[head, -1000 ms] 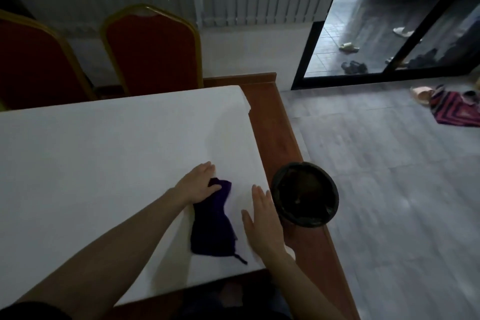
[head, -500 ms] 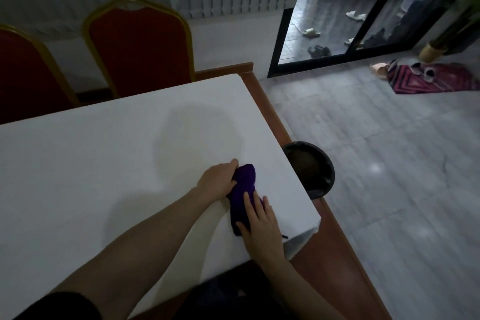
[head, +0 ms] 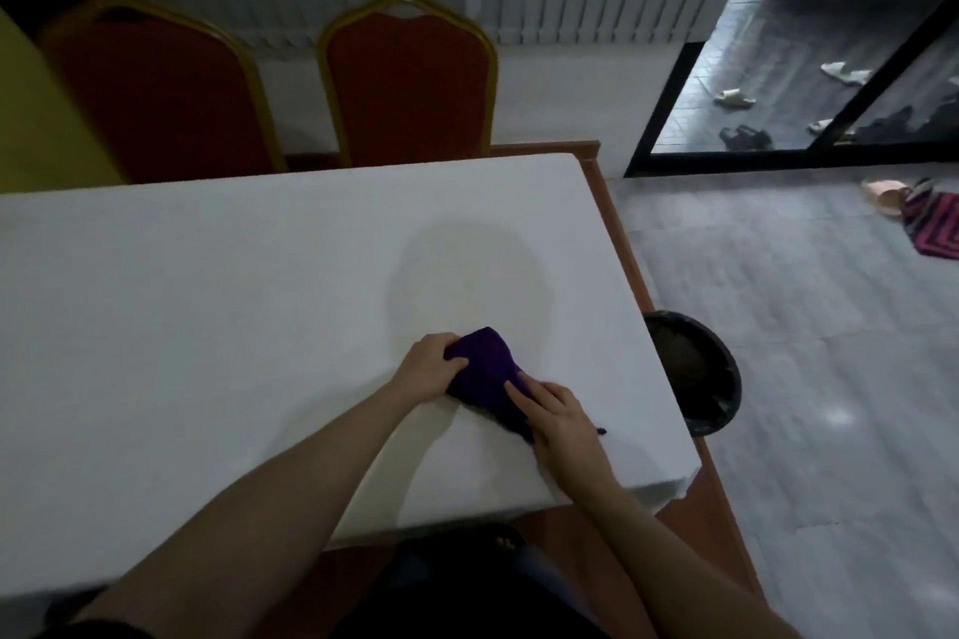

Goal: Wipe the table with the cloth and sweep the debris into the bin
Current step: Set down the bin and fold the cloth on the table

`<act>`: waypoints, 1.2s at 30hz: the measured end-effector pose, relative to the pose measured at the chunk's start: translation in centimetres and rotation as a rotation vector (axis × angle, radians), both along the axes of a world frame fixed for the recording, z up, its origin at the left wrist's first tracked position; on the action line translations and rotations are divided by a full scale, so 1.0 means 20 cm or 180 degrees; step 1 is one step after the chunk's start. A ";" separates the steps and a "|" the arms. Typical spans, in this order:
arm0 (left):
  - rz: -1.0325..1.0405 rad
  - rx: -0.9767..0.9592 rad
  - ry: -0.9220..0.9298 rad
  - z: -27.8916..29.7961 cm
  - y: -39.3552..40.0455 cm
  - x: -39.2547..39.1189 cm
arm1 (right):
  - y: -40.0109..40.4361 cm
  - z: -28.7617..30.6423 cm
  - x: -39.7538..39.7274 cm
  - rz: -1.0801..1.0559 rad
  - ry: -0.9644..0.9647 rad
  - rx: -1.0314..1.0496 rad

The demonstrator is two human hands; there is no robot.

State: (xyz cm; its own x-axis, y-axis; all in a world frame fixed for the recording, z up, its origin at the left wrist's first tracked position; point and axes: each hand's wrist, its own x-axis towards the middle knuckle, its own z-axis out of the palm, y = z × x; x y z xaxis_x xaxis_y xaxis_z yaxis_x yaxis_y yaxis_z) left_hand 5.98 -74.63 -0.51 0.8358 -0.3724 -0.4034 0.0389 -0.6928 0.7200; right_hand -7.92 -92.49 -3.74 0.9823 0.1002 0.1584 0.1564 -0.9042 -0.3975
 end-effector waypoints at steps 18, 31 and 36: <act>0.2251 -0.0429 -0.0371 0.17 1.27 -0.13 | 1.02 0.17 0.65 0.2250 -0.0155 -0.0006; 0.2786 -0.0237 -0.0314 0.03 2.81 -0.15 | 2.59 0.09 0.74 0.2516 0.0143 0.0201; 0.3010 -0.0022 -0.0418 0.03 3.24 -0.12 | 3.07 0.09 0.78 0.2581 0.0205 0.0192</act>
